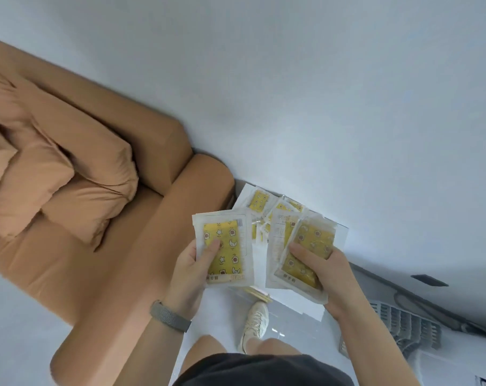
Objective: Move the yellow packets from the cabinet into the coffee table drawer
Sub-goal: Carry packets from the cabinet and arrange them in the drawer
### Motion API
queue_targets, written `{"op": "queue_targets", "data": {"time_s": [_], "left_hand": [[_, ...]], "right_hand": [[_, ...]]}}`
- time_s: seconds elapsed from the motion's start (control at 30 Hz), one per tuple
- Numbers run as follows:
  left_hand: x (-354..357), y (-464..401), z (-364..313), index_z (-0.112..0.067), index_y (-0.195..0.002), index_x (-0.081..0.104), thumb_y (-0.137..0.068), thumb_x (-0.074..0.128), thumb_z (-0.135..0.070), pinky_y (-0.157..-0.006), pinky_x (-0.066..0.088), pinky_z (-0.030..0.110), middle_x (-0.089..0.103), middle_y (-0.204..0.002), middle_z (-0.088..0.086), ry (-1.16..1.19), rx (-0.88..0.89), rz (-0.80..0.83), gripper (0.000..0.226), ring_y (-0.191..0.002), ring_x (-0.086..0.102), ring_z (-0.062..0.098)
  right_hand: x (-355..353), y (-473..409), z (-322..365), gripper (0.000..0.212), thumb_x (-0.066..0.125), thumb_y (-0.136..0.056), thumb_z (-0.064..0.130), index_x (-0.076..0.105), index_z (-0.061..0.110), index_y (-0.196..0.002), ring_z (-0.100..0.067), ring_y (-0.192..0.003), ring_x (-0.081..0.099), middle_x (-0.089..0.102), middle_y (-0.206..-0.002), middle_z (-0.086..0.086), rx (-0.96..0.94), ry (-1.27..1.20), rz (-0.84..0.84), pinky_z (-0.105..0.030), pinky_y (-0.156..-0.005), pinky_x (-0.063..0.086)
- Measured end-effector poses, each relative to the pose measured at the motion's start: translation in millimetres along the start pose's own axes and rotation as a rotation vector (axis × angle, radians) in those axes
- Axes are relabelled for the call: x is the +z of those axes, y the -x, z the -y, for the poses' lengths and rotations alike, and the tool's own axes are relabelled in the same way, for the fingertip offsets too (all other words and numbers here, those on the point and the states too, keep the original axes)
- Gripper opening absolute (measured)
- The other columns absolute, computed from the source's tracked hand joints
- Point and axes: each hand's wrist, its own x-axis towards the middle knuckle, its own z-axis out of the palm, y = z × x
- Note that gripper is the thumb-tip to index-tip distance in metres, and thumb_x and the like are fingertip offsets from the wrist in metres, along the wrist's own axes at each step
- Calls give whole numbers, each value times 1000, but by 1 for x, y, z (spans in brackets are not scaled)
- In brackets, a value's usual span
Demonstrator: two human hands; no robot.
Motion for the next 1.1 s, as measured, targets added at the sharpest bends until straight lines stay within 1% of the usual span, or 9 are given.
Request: {"op": "queue_targets", "data": {"time_s": [0.1, 0.23, 0.33, 0.43, 0.53, 0.63, 0.73, 0.87, 1.1], "left_hand": [[-36, 31, -7, -10, -107, 67, -90, 56, -19, -70, 61, 40, 75, -102, 11, 93, 44, -80, 22, -87, 72, 25], [-94, 77, -1, -12, -105, 68, -90, 59, -8, -65, 60, 35, 75, -99, 6, 158, 112, -220, 18, -84, 73, 21], [-138, 118, 13, -12, -104, 69, -88, 65, -3, -66, 60, 34, 75, -102, 6, 226, 152, -329, 19, -86, 73, 21], [-185, 168, 36, -14, -105, 68, -91, 60, -4, -62, 59, 28, 76, -97, 0, 282, 185, -491, 19, -88, 73, 21], [-234, 224, 67, -14, -113, 67, -91, 61, -11, -73, 60, 35, 72, -110, 5, 345, 191, -598, 23, -98, 71, 24], [-276, 287, 100, -13, -112, 68, -91, 62, -11, -84, 57, 44, 74, -108, 7, 413, 197, -714, 22, -99, 70, 28], [-309, 349, 132, -14, -110, 69, -92, 61, -11, -83, 57, 43, 74, -105, 6, 471, 218, -825, 20, -97, 71, 26], [-338, 414, 172, -13, -111, 69, -93, 60, -11, -87, 55, 46, 74, -107, 7, 556, 245, -962, 20, -99, 70, 28], [-368, 467, 214, -11, -108, 70, -93, 60, -9, -82, 55, 43, 74, -105, 10, 727, 280, -1133, 18, -97, 71, 29]], "right_hand": [[36, 12, -3, 50, 79, -67, 16, 65, 7, -115, -25, -88, 74, 75, -101, -7, -24, 88, 92, -31, -64, 59], [85, 31, -21, 33, 72, -82, 15, 63, 13, -114, -23, -89, 73, 76, -100, -4, -28, 164, 224, -33, -65, 59], [124, 51, -43, 34, 71, -83, 12, 62, 12, -116, -25, -93, 72, 74, -104, -6, 1, 249, 354, -35, -67, 59], [164, 82, -77, 34, 71, -83, 7, 62, 10, -116, -25, -91, 73, 74, -105, -9, 17, 336, 473, -32, -63, 59], [204, 121, -121, 36, 71, -80, 7, 62, 10, -115, -25, -90, 73, 74, -105, -10, 62, 391, 586, -32, -61, 59], [238, 165, -171, 41, 73, -77, 12, 62, 14, -116, -25, -94, 72, 73, -108, -8, 87, 486, 695, -32, -63, 59], [267, 208, -222, 33, 69, -84, 6, 62, 13, -115, -26, -92, 73, 74, -107, -9, 145, 545, 804, -31, -60, 58], [300, 259, -279, 32, 67, -85, 3, 61, 9, -116, -26, -88, 73, 73, -105, -13, 198, 620, 918, -31, -60, 58], [348, 303, -329, 27, 70, -84, 10, 66, 15, -111, -21, -85, 74, 75, -100, -7, 203, 798, 1040, -32, -63, 59]]}}
